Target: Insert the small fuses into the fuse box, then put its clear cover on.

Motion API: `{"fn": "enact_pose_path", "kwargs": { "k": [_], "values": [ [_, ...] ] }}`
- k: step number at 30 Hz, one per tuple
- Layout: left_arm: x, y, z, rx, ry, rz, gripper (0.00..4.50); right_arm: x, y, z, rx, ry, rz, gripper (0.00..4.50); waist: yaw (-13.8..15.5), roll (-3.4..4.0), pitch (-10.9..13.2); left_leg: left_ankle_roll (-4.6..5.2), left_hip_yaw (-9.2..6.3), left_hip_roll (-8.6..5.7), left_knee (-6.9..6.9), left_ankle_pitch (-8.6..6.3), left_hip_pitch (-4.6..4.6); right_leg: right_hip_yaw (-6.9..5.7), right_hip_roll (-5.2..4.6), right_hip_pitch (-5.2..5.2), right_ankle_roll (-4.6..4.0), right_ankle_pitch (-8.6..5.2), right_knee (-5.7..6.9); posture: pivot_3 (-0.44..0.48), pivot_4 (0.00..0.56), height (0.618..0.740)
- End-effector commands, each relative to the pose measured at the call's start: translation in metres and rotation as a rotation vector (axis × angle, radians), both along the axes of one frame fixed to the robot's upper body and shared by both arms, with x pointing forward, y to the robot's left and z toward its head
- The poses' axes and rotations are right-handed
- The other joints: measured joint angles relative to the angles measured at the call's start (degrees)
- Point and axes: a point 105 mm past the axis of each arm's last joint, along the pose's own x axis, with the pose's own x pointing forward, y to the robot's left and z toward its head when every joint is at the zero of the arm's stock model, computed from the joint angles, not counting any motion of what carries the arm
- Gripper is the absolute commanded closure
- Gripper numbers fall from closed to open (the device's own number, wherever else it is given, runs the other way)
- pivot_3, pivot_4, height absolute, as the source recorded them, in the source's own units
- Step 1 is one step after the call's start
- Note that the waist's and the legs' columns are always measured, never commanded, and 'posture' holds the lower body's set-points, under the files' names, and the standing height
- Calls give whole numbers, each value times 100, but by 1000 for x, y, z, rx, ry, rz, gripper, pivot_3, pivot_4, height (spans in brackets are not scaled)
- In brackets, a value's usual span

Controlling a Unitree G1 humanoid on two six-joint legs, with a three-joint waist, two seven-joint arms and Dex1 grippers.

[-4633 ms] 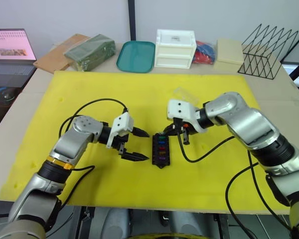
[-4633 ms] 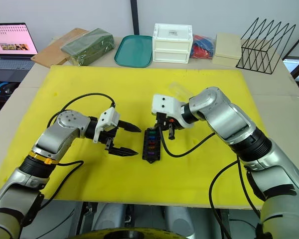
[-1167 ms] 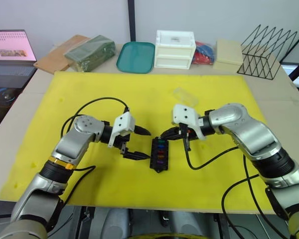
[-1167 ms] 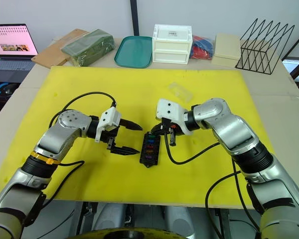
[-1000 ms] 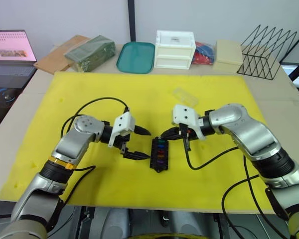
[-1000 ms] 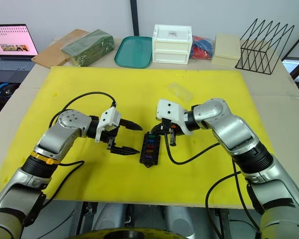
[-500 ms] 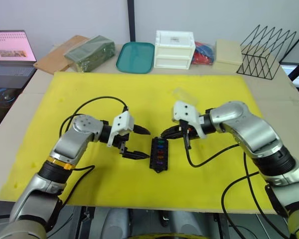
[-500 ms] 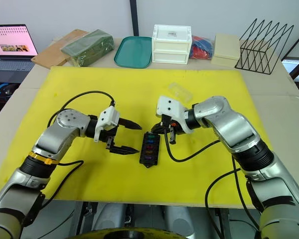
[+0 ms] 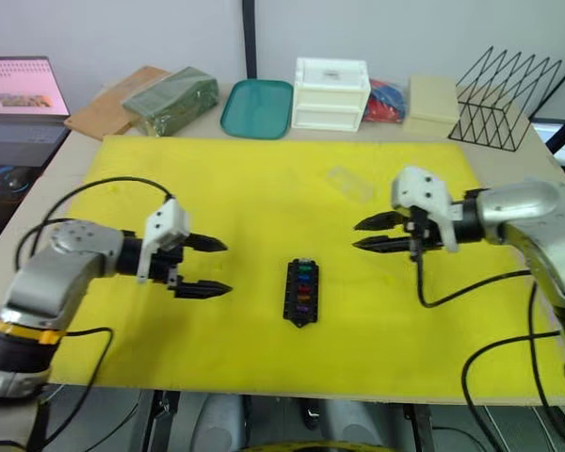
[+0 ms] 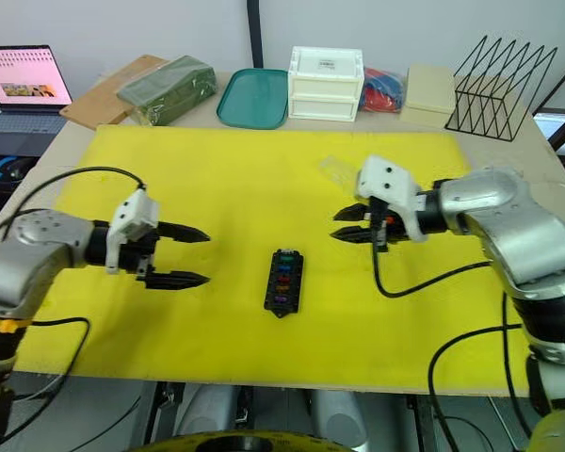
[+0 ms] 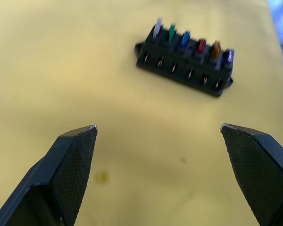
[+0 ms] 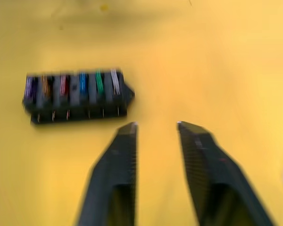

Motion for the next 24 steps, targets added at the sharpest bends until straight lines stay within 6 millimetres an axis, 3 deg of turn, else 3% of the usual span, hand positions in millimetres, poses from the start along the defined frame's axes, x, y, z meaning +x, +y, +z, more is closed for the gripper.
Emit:
{"fn": "enact_pose_path", "kwargs": {
  "k": [1, 6, 13, 24],
  "values": [
    [-4, 14, 17, 11, -58, 50, 0, -3, -25, 18, 3, -68, -93, 1505, -4, 0, 0, 0, 0, 0, 0, 0, 2, 1, 1, 1, 0, 0, 0, 0, 150, 740],
    [-4, 30, 22, 9, -68, 138, 0, -9, -53, 11, -15, -52, -195, 65, 1, 0, 1, 1, 6, 0, -6, -1, 34, 7, 4, 30, -1, -2, -5, 0, 150, 740],
    [-5, 16, 21, -15, -70, 103, 0, 11, -45, 12, 30, -102, -221, 65, -39, 0, 1, 0, 13, 1, -6, -1, 45, 14, 8, 38, -1, -2, -9, 0, 150, 740],
    [-9, -30, 14, -94, -90, -23, 0, 112, -9, 11, 90, -87, -327, 65, -38, 4, 5, 0, 23, 0, -9, 0, 39, 29, 10, 29, -1, 0, -7, 0, 150, 740]
  ]
}}
